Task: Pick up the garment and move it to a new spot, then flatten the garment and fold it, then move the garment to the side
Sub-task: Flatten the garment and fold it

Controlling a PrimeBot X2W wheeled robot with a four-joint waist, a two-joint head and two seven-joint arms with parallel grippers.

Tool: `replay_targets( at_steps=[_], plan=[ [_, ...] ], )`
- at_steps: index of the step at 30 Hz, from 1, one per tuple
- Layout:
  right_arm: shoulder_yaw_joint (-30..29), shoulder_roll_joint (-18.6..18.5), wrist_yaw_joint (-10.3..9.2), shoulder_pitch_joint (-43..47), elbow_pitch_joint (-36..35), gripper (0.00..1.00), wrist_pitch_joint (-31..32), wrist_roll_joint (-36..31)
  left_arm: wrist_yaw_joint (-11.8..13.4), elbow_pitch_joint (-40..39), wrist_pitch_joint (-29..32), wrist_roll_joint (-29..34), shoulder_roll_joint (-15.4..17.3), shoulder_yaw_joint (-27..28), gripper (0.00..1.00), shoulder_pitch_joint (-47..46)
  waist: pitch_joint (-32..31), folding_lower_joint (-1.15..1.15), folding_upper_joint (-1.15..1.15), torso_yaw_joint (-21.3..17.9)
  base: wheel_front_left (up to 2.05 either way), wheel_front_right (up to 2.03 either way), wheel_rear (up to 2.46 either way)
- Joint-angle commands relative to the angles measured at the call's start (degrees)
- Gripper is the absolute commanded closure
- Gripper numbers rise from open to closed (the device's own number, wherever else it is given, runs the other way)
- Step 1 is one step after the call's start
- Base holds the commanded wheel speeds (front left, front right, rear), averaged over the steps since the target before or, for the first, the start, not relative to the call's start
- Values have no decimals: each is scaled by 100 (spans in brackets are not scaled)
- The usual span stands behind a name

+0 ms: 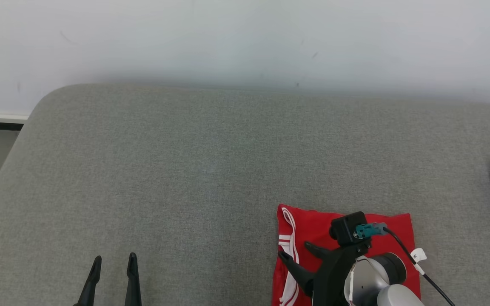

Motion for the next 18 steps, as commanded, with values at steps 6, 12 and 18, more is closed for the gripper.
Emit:
replay_targets(
  at_steps=[6,12,18],
  plan=[
    [-157,-103,-17,216,-631,0,-262,348,19,-10,-18,22,-7,53,0,66,-112,0,0,-119,0,0,0],
    [-861,-293,-17,469,-1171,0,-705,19,24,-28,-18,35,-7,88,0,134,-224,0,0,-214,0,0,0],
    [-1597,-312,-17,938,-1332,0,-1424,-521,29,-31,-18,26,-6,94,0,194,-317,0,0,-298,0,0,0]
  ],
)
